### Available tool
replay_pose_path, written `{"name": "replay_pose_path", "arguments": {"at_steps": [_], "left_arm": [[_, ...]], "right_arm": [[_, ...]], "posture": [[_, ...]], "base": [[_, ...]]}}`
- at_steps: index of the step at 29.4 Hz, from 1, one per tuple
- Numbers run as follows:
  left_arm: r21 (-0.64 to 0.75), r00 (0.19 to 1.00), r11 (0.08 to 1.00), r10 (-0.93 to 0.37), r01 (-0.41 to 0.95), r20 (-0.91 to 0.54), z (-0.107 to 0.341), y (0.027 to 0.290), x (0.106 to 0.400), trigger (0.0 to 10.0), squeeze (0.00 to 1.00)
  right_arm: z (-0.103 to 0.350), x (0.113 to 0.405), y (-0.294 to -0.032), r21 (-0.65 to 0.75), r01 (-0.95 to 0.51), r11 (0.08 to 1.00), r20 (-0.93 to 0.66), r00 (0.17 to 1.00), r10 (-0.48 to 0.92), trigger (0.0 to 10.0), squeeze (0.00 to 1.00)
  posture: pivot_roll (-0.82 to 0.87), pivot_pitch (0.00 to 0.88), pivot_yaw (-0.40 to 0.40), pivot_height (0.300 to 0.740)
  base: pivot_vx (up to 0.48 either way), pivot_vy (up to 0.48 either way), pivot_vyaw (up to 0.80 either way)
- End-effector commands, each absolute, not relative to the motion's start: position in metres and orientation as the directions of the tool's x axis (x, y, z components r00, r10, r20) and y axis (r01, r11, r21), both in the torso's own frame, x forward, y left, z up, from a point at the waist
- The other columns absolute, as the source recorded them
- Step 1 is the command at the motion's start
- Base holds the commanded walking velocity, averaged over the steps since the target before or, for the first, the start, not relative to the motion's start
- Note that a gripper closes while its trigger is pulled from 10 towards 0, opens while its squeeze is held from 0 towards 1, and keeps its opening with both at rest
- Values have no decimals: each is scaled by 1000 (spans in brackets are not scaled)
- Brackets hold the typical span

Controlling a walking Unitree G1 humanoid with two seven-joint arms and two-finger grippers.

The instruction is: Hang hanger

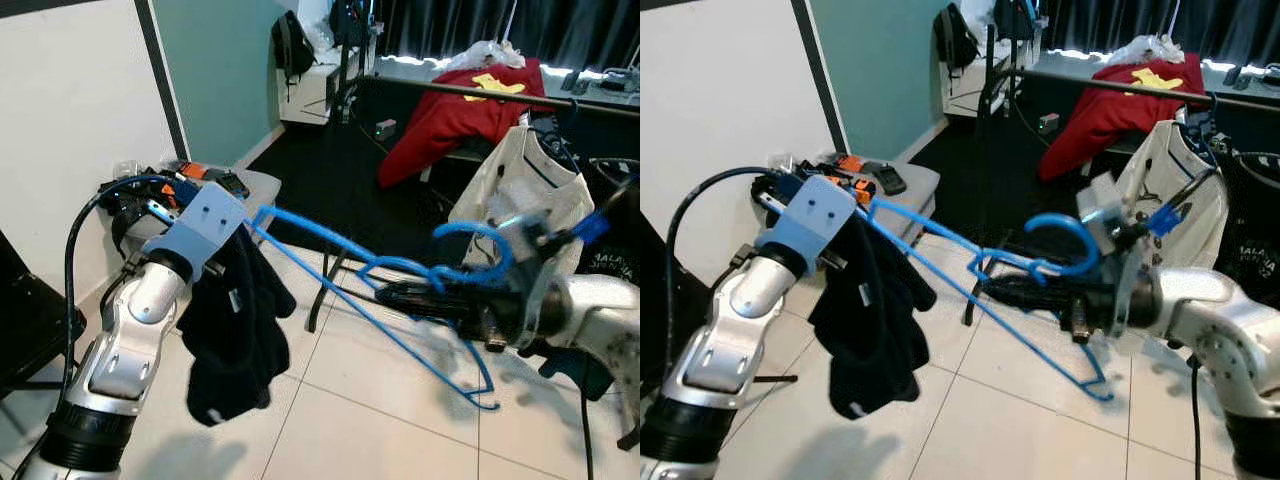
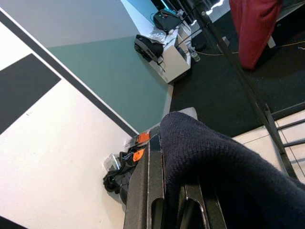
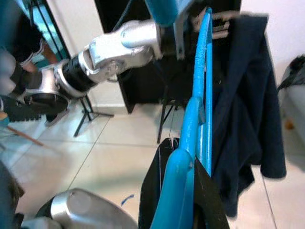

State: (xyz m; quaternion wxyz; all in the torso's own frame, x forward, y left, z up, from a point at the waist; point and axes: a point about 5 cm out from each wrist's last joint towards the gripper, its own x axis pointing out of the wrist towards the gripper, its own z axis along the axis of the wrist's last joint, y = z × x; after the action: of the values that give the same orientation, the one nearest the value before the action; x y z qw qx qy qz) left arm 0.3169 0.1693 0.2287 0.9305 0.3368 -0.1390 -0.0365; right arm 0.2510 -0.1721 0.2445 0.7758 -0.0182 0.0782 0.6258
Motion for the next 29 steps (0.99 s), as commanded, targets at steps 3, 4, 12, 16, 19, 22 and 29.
{"name": "replay_pose_path", "arguments": {"at_steps": [3,4,12,16,19,22,29], "left_arm": [[625,955,779,-141,-55,260,234,171,314,0,0],[621,955,782,-139,-57,261,235,172,314,0,0],[613,956,788,-132,-60,263,237,172,313,0,0],[597,953,800,-139,-52,270,239,167,312,0,0],[589,950,807,-146,-46,275,240,164,311,0,0],[564,942,826,-178,-13,283,241,155,309,0,0],[524,915,847,-274,84,297,243,130,303,0,0]], "right_arm": [[233,258,-160,75,-962,261,-185,244,952,10000,0],[230,261,-158,78,-957,278,-196,259,946,10000,0],[224,267,-155,83,-937,339,-227,313,922,10000,0],[215,278,-151,73,-903,422,-264,391,882,10000,0],[214,279,-148,73,-899,431,-269,399,877,10000,0],[212,283,-145,74,-888,454,-272,420,866,10000,0],[210,288,-142,74,-875,479,-275,444,853,10000,0]], "posture": [[-71,13,7,740],[-70,14,5,740],[-74,19,3,740],[-75,21,1,740],[-74,21,0,740],[-73,20,-2,740],[-72,21,-3,740]], "base": [[0,0,0],[0,0,0],[0,0,0],[0,0,0],[0,0,0],[0,0,0],[0,0,0]]}}
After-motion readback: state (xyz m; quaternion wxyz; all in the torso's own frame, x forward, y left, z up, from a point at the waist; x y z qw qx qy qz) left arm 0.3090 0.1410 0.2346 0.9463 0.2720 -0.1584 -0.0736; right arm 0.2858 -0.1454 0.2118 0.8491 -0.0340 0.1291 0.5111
